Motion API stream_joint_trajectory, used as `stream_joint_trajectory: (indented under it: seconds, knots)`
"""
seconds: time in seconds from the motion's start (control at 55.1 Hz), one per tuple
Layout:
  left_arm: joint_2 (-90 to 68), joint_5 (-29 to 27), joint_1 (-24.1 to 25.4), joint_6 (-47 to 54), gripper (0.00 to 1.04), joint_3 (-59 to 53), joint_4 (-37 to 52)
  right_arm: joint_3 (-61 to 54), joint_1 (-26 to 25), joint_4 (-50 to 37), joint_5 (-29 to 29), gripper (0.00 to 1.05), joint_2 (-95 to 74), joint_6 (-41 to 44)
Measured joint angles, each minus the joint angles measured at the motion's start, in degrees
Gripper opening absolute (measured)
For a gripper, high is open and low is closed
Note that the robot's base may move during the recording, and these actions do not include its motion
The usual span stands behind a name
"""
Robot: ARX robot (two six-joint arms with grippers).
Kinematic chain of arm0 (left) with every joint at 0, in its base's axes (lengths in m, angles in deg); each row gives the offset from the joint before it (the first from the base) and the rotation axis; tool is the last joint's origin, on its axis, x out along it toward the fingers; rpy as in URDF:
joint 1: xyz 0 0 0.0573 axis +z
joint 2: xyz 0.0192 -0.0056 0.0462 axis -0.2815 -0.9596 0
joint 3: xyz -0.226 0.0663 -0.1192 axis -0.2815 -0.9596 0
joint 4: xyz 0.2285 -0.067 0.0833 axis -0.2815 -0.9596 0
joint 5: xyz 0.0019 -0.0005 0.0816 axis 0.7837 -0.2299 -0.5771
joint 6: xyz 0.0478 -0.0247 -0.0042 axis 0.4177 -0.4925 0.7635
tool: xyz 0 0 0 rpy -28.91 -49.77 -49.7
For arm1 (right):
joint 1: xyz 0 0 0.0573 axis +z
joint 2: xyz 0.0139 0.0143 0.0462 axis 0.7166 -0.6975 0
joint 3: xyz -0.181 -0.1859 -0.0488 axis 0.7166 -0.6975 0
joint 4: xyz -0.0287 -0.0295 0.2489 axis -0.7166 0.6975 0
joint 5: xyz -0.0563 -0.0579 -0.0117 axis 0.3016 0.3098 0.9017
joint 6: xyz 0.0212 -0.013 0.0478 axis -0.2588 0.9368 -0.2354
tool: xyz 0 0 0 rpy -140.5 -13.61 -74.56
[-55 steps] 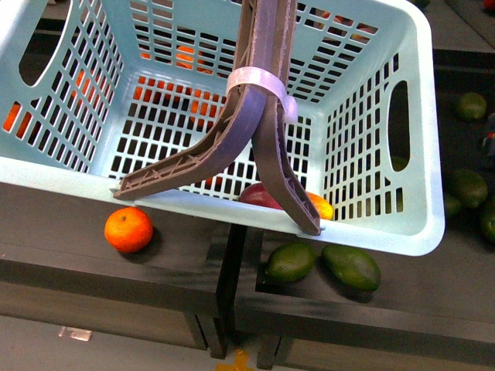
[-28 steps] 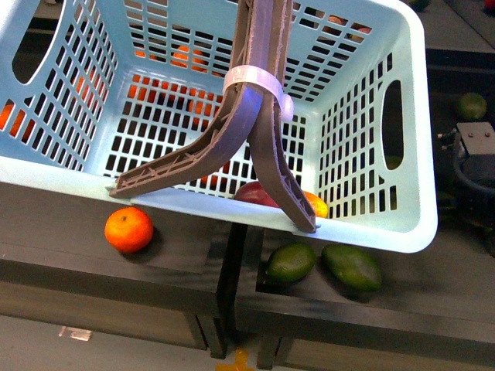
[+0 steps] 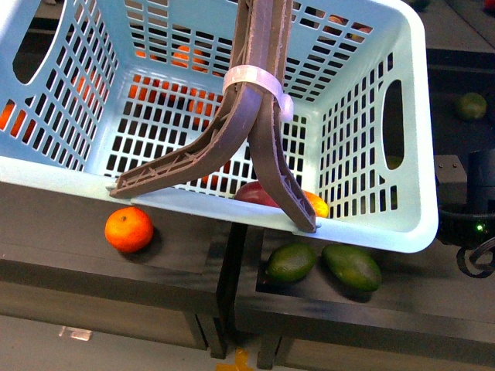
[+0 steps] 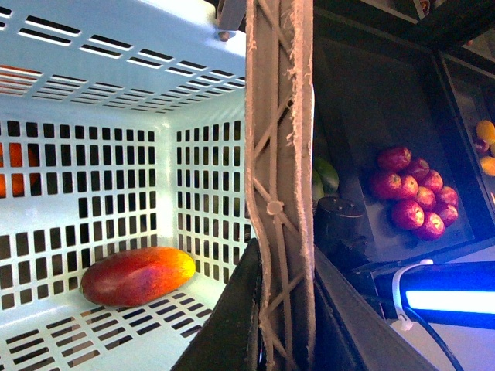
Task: Pick mango and avocado into basket
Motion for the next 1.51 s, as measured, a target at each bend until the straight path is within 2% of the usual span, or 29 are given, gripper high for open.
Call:
stream_joint_trajectory:
  seconds: [0.399, 0.762, 1.07, 1.197, 1.505]
  knots:
    - [0.00, 0.00, 0.00, 0.02, 0.12, 0.00, 0.00, 9.18, 0.70, 4.44, 0.02, 0.97, -5.05, -1.33]
    - [0.00, 0.00, 0.00, 0.00, 0.12, 0.00, 0.00, 11.37, 0.83, 5.14, 0.22, 0.97, -6.71, -2.03]
    - [0.00, 0.00, 0.00, 0.02, 0.12, 0.00, 0.00, 11.63, 0.74, 5.29, 0.42, 0.56, -7.45, -2.21]
    - [0.00, 0.00, 0.00, 0.00, 0.12, 0.00, 0.00, 11.21, 0.66, 4.81, 0.42, 0.52, -7.13, -2.71]
    - [0.00, 0.00, 0.00, 0.00, 0.12, 0.00, 0.00, 3.72, -1.57, 1.86, -1.42, 0.51, 4.09, -6.27]
